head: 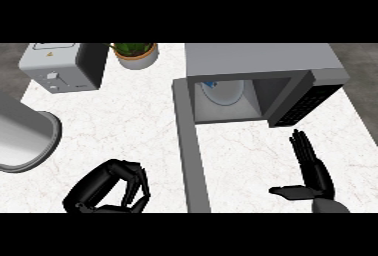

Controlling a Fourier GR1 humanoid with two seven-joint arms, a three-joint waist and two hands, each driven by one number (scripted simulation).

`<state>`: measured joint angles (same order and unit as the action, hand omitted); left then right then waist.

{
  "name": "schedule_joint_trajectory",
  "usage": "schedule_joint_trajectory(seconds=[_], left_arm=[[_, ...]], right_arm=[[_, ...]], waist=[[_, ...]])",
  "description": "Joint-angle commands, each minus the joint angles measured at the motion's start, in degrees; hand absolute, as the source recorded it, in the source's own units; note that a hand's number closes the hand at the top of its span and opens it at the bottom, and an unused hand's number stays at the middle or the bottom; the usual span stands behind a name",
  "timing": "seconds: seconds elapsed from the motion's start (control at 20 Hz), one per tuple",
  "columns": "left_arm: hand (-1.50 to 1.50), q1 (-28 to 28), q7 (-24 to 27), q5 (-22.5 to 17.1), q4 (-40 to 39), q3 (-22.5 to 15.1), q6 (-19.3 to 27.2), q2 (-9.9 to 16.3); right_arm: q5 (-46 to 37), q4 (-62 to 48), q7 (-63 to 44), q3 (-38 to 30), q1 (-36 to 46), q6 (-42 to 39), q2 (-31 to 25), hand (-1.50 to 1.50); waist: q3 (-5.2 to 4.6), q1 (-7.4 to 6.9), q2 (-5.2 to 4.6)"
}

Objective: Pick up the milk, place it into the microwave and close the microwave

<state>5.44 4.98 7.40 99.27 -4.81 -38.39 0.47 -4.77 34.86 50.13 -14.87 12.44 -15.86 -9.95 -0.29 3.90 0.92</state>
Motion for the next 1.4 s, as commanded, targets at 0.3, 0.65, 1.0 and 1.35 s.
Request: schedule_joint_trajectory(seconds=[0.3,0.65,1.0,1.35], left_arm=[[1.5,-6.2,11.3,8.9,-13.8,-14.8,14.9,-0.5],[1.5,-12.4,9.8,4.6,-24.1,-27.1,22.9,-0.5],[1.5,-18.3,4.9,-4.4,-26.8,-43.3,40.2,-0.5],[1.5,-28.3,3.9,-12.9,-30.0,-51.3,54.9,-0.4]], right_arm=[[8.7,24.3,-1.5,0.4,-21.3,-14.0,-5.9,-1.5],[17.1,43.7,-7.9,2.4,-30.3,-18.7,-6.3,-1.5],[26.6,58.2,-18.9,4.3,-32.6,-19.9,-8.2,-1.5],[32.0,67.5,-25.2,6.2,-33.7,-20.0,-10.4,-1.5]], waist=[[0.06,-0.94,-0.63],[0.06,-0.03,-0.83],[0.06,-0.45,-1.0],[-0.06,2.84,-1.45]])
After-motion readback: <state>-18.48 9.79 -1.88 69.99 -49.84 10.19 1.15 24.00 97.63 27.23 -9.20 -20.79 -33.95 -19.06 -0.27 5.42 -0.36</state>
